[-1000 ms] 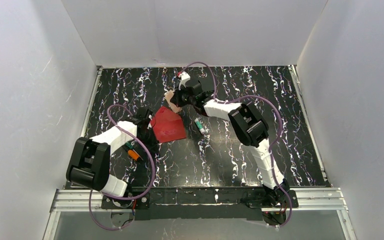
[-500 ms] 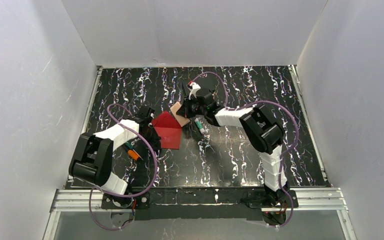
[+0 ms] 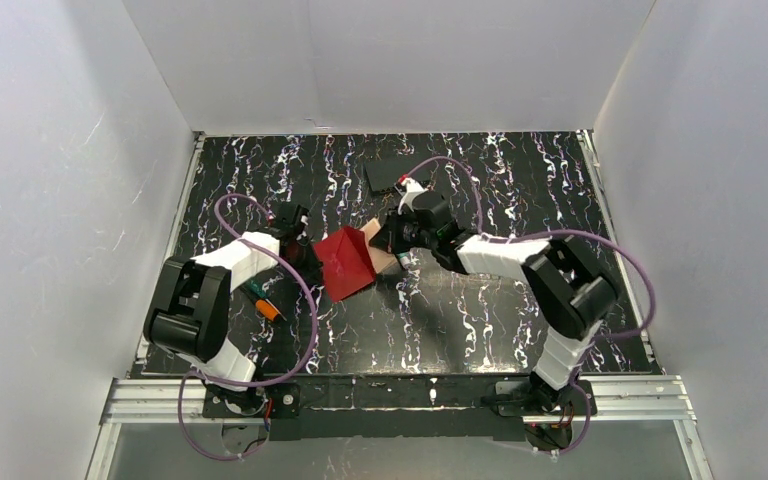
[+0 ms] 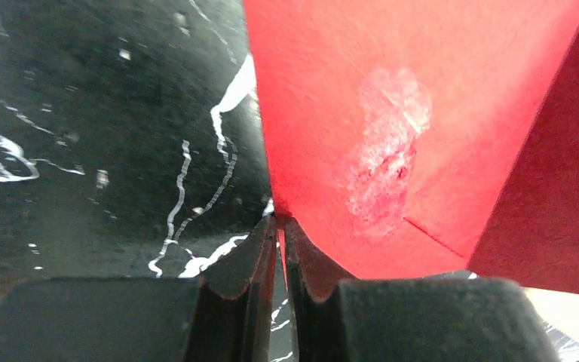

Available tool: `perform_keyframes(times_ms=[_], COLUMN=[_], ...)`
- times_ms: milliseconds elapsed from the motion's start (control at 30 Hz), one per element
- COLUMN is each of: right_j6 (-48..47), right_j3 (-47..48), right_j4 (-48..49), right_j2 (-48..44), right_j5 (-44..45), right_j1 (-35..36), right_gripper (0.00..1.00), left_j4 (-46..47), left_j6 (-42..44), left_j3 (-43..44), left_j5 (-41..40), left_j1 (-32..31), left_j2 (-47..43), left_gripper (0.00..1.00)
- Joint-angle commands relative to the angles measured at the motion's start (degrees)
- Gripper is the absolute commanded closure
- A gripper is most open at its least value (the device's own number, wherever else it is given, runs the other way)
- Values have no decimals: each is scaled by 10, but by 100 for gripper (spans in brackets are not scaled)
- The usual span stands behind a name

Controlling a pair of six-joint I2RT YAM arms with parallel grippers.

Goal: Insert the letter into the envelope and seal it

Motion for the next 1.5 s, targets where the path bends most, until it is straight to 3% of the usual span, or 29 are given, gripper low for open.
perform_keyframes(times_ms=[0, 167, 300, 433, 633, 733, 933, 1133, 1267, 1467], right_j6=[-6, -42, -54, -7, 76, 66, 54, 53, 88, 126], right_j3=[-6, 32, 61, 110, 144, 146, 147, 150, 133, 155], right_j4=[-76, -139, -131, -115, -107, -102, -60, -46, -24, -93], right_j2=[-102, -142, -111, -51, 19, 45, 93, 125, 131, 138], right_j5=[115, 180, 131, 63, 58, 42, -17, -32, -19, 4], right_j1=[8, 8, 8, 8, 6, 1, -17, -19, -19, -19], right_gripper=[99, 99, 99, 99, 99, 99, 99, 99, 99, 99], left_j4=[-44, -60, -61, -70, -143, -142, -101, -117, -114, -107], left_j6=[13, 23, 23, 17, 38, 42, 23, 12, -5, -24], left_j3=[-2, 17, 38, 50, 91, 78, 58, 69, 65, 60], left_j5=[-56, -27, 11, 21, 18, 10, 72, 61, 69, 74], left_j1=[31, 42, 45, 45, 45, 45, 45, 45, 45, 45], left_j2=[-5, -30, -26, -11, 46, 51, 69, 107, 111, 96], left_gripper=[90, 78, 59, 56, 67, 71, 82, 91, 94, 94])
